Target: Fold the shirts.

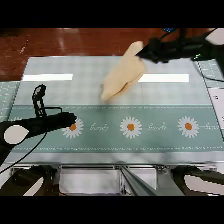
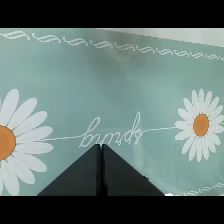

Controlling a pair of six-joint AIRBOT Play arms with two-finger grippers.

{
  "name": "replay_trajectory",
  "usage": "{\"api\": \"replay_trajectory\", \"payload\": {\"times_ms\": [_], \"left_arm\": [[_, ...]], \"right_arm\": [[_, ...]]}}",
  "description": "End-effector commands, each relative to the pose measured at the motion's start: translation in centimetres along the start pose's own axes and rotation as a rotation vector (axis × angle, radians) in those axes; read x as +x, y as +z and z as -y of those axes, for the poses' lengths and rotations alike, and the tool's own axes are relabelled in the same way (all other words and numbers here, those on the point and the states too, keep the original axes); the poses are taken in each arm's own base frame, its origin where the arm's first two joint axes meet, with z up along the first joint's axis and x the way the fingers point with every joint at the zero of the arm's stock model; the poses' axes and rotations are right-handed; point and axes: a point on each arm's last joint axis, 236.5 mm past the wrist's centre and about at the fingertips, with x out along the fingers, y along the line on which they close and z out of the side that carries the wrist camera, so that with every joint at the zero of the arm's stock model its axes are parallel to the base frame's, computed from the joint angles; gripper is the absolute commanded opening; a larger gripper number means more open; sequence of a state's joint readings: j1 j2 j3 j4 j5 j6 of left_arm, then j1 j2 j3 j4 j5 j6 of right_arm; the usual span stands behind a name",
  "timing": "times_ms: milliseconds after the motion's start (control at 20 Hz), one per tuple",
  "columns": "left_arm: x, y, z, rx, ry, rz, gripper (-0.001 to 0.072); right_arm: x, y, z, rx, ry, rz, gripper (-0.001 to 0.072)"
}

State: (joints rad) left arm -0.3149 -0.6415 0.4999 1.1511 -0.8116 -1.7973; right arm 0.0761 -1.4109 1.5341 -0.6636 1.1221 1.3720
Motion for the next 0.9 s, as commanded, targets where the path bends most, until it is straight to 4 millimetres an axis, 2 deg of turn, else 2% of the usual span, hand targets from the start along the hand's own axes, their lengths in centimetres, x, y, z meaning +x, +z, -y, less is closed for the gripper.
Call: {"api": "replay_trajectory", "payload": {"times_ms": [0, 100, 250, 350, 450, 600, 750, 850], "left_arm": [[0.0, 0.0, 0.1, -0.006, -0.005, -0.001, 0.0022], [0.0, 0.0, 0.1, -0.006, -0.005, -0.001, 0.0022], [0.0, 0.0, 0.1, -0.006, -0.005, 0.0, 0.0022], [0.0, 0.0, 0.1, -0.006, -0.005, 0.0, 0.0022], [0.0, 0.0, 0.1, -0.005, -0.005, 0.0, 0.0022], [0.0, 0.3, 0.2, -0.001, -0.008, 0.012, 0.0022], [0.0, 1.1, 0.4, -0.001, -0.016, 0.048, 0.0022], [-0.1, 1.7, 0.5, 0.002, -0.021, 0.073, 0.0022]], "right_arm": [[-8.3, 3.6, 3.7, 0.064, -0.135, 0.096, 0.0019], [-13.2, 3.8, 7.0, 0.168, -0.201, 0.137, 0.0019], [-19.9, 2.9, 10.1, 0.297, -0.284, 0.193, 0.0019], [-23.9, 1.9, 11.8, 0.393, -0.346, 0.241, 0.0019], [-27.4, 0.2, 13.7, 0.49, -0.44, 0.268, 0.0019], [-32.4, -4.6, 16.7, 0.641, -0.657, 0.25, 0.0019], [-36.4, -10.5, 18.4, 0.802, -0.835, 0.219, 0.0019], [-38.4, -15.0, 19.1, 0.906, -0.945, 0.176, 0.0019]]}}
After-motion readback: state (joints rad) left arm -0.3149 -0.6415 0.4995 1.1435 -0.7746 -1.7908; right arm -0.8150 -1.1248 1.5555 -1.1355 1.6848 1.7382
